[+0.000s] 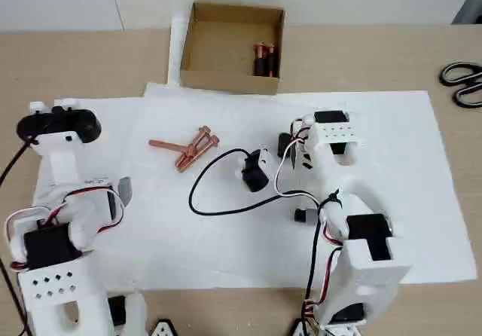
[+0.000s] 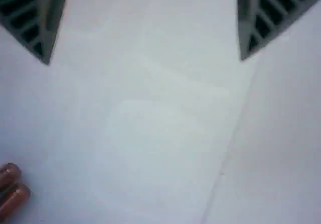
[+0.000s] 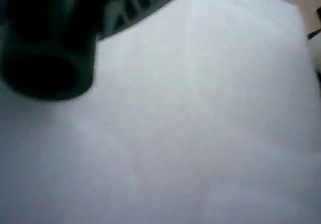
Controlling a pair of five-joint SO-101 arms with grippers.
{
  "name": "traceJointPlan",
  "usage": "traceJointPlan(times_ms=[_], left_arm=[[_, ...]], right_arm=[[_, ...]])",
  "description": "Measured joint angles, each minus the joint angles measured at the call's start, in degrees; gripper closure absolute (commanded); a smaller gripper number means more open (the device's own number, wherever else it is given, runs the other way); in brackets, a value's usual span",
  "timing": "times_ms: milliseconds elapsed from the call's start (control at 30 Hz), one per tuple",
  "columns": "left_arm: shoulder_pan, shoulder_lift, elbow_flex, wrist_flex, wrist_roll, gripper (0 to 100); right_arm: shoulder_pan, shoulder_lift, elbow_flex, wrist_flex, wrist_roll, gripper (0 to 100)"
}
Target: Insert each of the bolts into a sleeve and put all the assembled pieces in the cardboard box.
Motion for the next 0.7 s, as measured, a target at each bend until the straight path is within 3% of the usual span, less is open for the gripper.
traceJointPlan(times_ms=[433, 700], left_arm=[[0.0, 0.0, 0.0, 0.0, 0.0, 77], [0.0, 0.0, 0.0, 0.0, 0.0, 77]], right_arm=[[0.3, 0.4, -14.4, 8.0, -6.9, 99.5], [0.1, 0.0, -22.8, 8.2, -25.4, 99.5]])
